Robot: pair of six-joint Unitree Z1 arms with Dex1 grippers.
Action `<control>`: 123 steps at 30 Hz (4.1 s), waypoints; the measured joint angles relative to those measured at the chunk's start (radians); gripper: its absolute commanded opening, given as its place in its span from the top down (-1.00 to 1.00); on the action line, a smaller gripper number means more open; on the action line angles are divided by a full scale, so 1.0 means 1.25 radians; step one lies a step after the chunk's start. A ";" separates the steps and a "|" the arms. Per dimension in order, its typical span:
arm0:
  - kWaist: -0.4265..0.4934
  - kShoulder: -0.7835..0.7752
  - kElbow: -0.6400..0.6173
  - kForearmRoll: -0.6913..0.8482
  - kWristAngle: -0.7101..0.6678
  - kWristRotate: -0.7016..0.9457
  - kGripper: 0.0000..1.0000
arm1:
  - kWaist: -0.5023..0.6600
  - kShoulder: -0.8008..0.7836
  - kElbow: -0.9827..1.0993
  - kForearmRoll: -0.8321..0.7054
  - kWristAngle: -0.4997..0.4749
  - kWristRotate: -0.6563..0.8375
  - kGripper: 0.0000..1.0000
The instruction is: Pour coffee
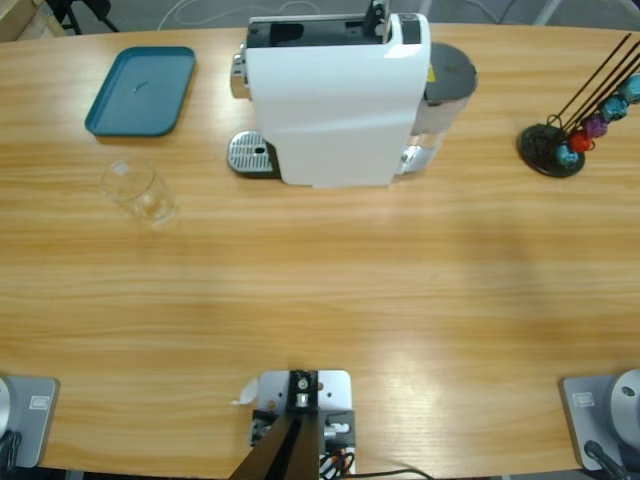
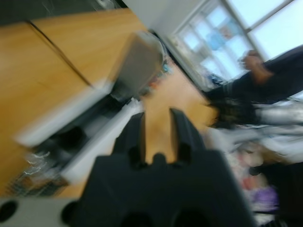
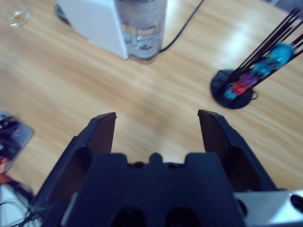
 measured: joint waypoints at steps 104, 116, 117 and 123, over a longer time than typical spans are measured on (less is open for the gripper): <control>-0.161 -0.249 0.443 0.240 0.495 0.485 -0.99 | -0.503 0.391 0.262 -0.740 0.002 0.011 1.00; -0.161 -0.249 0.459 0.234 0.495 0.473 -0.99 | -0.500 0.388 0.245 -0.732 -0.002 0.008 1.00; -0.161 -0.249 0.462 0.232 0.495 0.469 -0.99 | -0.496 0.382 0.233 -0.720 -0.005 0.007 1.00; -0.161 -0.255 0.468 0.228 0.495 0.461 -0.99 | -0.454 0.326 0.186 -0.666 -0.043 -0.004 1.00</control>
